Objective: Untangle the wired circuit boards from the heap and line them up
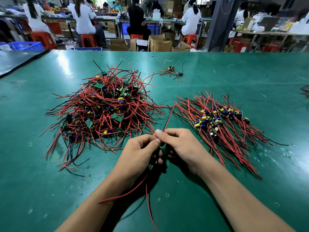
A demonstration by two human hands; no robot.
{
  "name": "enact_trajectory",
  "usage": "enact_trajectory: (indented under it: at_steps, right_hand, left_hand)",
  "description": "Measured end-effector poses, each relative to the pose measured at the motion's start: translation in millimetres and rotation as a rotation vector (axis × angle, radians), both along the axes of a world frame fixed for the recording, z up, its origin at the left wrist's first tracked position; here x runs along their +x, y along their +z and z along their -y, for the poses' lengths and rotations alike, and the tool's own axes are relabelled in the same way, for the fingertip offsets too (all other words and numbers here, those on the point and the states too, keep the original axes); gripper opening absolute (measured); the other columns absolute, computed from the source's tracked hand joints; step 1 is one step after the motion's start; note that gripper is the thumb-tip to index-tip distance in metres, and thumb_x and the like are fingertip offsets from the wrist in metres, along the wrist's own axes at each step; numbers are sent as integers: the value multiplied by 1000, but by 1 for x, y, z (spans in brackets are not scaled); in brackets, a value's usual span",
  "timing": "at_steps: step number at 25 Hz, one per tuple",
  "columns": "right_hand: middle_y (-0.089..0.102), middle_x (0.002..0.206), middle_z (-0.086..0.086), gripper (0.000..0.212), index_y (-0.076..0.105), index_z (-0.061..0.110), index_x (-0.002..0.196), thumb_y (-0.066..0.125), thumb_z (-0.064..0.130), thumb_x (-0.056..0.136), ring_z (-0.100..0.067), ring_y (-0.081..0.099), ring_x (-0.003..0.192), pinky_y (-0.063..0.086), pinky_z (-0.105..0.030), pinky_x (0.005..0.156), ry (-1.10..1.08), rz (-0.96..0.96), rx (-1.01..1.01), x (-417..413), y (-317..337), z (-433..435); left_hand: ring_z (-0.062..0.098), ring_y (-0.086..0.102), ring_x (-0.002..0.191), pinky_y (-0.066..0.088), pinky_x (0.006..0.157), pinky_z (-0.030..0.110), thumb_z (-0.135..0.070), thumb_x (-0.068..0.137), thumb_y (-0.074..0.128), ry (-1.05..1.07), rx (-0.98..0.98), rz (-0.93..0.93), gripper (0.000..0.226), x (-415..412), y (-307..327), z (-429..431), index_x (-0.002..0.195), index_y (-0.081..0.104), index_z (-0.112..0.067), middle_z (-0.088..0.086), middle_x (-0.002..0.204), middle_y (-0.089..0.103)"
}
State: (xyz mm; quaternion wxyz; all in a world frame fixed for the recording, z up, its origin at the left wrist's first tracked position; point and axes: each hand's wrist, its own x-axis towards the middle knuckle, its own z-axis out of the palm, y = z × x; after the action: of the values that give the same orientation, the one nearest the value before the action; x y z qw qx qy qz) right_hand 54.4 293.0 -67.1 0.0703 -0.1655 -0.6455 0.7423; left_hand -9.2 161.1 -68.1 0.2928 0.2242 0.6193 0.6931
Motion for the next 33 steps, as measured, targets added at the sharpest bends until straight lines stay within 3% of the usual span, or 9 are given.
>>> enact_trajectory:
  at_steps: [4, 7, 11, 13, 17, 22, 27, 31, 33]
  right_hand:
    - [42, 56, 5, 29, 75, 9, 78, 64, 29, 96, -4, 32, 37, 25, -16, 35, -250, -41, -49, -8, 4, -11]
    - [40, 61, 3, 36, 67, 5, 74, 58, 29, 100, -4, 25, 37, 20, -16, 34, -410, -24, -259, -8, 10, -30]
    - [41, 53, 1, 43, 54, 11, 54, 56, 24, 95, -7, 25, 30, 19, -18, 29, -341, -46, -751, -6, 15, -38]
    - [42, 52, 1, 41, 54, 11, 56, 56, 25, 94, -7, 26, 30, 18, -18, 28, -295, -63, -812, -6, 16, -35]
    - [45, 60, 5, 46, 71, 8, 84, 62, 54, 88, -6, 33, 40, 28, -17, 36, -304, -26, -347, -5, 14, -22]
    - [68, 75, 4, 40, 73, 28, 102, 77, 57, 75, -3, 57, 61, 52, -25, 60, -39, -17, 401, 0, 5, 18]
    - [70, 84, 9, 38, 67, 29, 116, 77, 16, 82, -1, 64, 64, 47, -11, 66, -141, -77, 617, 0, 3, 27]
    - [72, 89, 13, 30, 67, 26, 113, 73, 15, 86, 2, 65, 74, 47, -7, 72, -376, -124, 783, 0, 8, 3]
    - [72, 88, 12, 20, 67, 27, 106, 73, 20, 88, -2, 65, 76, 51, -16, 75, -552, -135, 831, 4, 12, -21]
  left_hand:
    - [18, 57, 48, 48, 47, 23, -7, 96, 57, -75, -37, -56, 18, -2, 0, 2, 85, 63, 6, 8, 59, 61]
    - [18, 59, 56, 48, 56, 23, -13, 94, 61, -154, -115, -191, 17, 0, 0, 5, 84, 68, -2, 3, 61, 64]
    - [13, 57, 62, 46, 61, 23, -17, 93, 64, -201, -169, -255, 16, 1, 3, 5, 83, 72, -9, 0, 65, 64]
    - [13, 57, 61, 46, 60, 21, -15, 93, 64, -188, -168, -228, 16, 1, 4, 6, 82, 72, -8, 1, 65, 64]
    - [24, 65, 62, 53, 63, 33, -9, 94, 61, -14, -51, -48, 16, 3, 1, 1, 83, 70, -2, 12, 70, 71]
    - [11, 68, 71, 57, 68, 26, -12, 91, 65, 379, 55, -208, 13, -12, 2, 4, 83, 75, -13, 3, 79, 76]
    - [8, 69, 74, 53, 67, 16, -16, 92, 66, 434, 57, -257, 10, -14, 3, 6, 87, 75, -16, -1, 81, 77]
    - [11, 69, 82, 57, 74, 24, -14, 91, 67, 394, 59, -198, 11, -8, -2, 1, 97, 74, -18, 5, 90, 76]
    - [11, 72, 88, 54, 72, 16, -7, 91, 66, 329, 45, -183, 16, -7, -6, 1, 100, 74, -18, 2, 91, 77]
